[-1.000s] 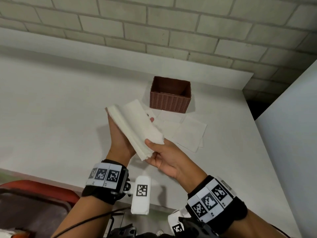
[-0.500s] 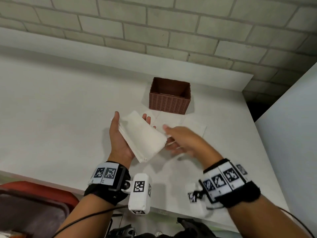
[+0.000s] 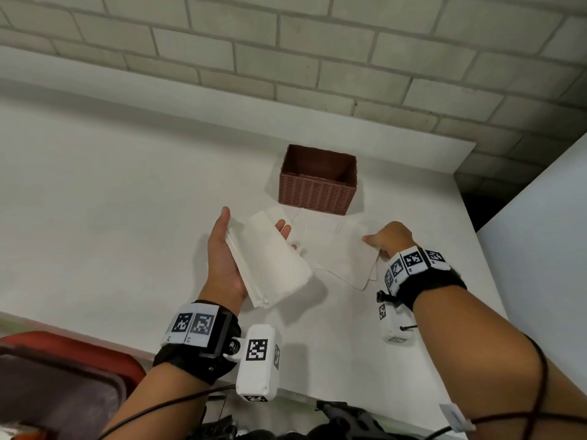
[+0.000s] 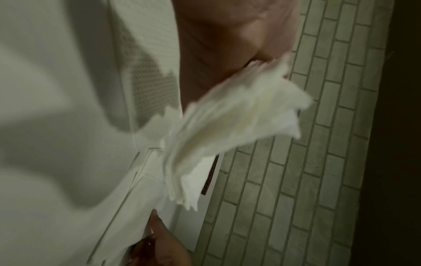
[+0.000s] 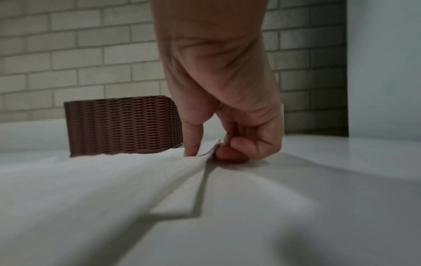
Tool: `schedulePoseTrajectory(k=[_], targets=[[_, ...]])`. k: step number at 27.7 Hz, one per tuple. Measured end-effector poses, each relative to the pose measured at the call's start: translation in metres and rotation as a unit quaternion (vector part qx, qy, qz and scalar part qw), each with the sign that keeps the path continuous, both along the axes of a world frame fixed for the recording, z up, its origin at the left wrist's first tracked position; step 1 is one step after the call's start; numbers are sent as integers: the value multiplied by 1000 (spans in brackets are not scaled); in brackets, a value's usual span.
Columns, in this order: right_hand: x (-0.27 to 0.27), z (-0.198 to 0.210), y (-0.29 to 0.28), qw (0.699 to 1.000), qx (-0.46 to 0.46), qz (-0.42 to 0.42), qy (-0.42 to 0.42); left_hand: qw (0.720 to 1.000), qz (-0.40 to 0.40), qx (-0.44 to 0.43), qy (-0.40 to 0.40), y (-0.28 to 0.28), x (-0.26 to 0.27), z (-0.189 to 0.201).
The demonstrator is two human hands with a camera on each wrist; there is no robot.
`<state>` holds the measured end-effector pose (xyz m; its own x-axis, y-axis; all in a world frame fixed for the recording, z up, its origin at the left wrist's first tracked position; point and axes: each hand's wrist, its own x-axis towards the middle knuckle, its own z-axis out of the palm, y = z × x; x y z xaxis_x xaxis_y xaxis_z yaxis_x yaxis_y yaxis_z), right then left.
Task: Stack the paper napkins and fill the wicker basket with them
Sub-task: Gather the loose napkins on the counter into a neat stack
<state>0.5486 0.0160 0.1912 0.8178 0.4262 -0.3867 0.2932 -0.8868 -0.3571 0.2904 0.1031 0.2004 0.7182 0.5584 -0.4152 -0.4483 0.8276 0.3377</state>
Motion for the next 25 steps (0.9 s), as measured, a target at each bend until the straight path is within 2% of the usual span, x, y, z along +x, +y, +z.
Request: schedulePoseTrajectory(k=[4,9,11,13,18,20,22,25], targets=[[3,-7,3,990,102,-84,52,1000,4,6,-1,3,0,-2],[-6,-8,-1,967,231,-105,1,1000,17,8,-7,8,4,-3],[-12,-12,-3,952,272,-135,36,1000,27,10,-9,10,6,-3],[-17,-17,-5,948,276,-135,83,999,34,10,-13,13,8,-3],[-13,5,-9,934,334,-72,105,999,49,13,-11,20,6,-5],[-8,26,-12,936,339,-6,96,998,61,9,-7,23,3,-5],[-5,46,-14,942,306,94,101,997,75,8,-2,25,1,-5],[-7,57,-6,946,190,225,132,996,93,5,3,26,-2,-3]])
